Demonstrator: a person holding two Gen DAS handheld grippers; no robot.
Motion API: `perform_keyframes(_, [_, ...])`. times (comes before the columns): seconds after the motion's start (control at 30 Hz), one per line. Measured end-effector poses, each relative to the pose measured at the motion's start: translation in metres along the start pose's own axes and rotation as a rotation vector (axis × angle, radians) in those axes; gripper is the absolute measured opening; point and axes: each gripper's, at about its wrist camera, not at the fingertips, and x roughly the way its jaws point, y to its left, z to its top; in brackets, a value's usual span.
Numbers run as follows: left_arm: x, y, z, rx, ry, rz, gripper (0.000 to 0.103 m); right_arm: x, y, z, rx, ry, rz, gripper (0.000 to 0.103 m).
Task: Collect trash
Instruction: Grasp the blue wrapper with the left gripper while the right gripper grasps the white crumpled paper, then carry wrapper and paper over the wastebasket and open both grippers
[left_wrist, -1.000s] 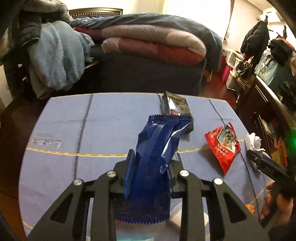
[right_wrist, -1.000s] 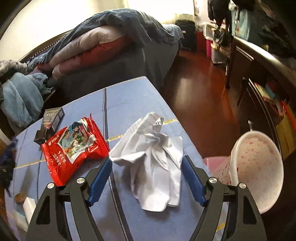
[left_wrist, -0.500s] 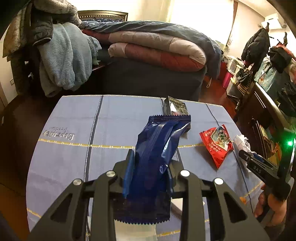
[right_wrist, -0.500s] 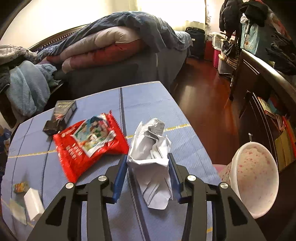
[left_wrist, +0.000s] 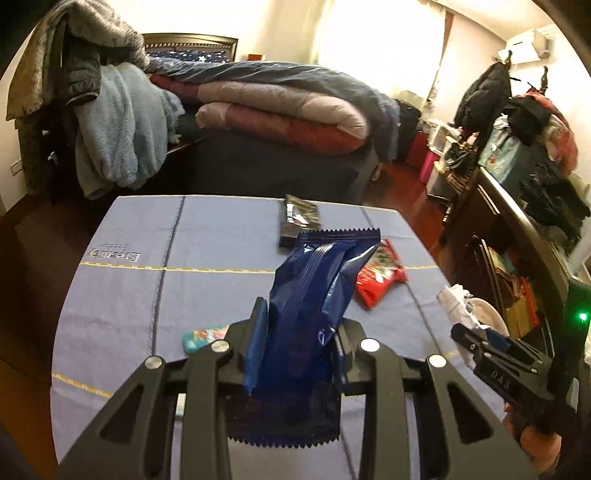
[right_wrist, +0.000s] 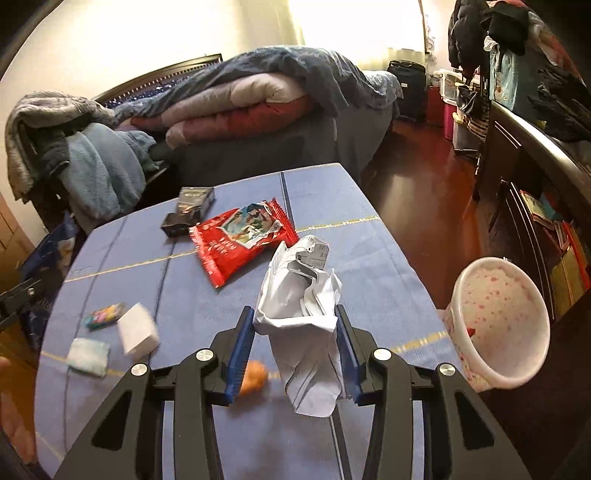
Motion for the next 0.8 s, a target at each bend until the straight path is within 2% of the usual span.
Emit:
perform_keyframes(0.47, [-0.042,-0.083,-0.016,0.128,-0.025,-0.102,0.033,-0.073,-0.040,-0.028,0.054,-0.071,0.006,0.044])
perform_keyframes(0.8, [-0.053,-0.144,-0.022,0.209,-0.036,-0.172,0.033,-0.101,-0.080,-0.037,0.118,-0.121,-0.025,0.044])
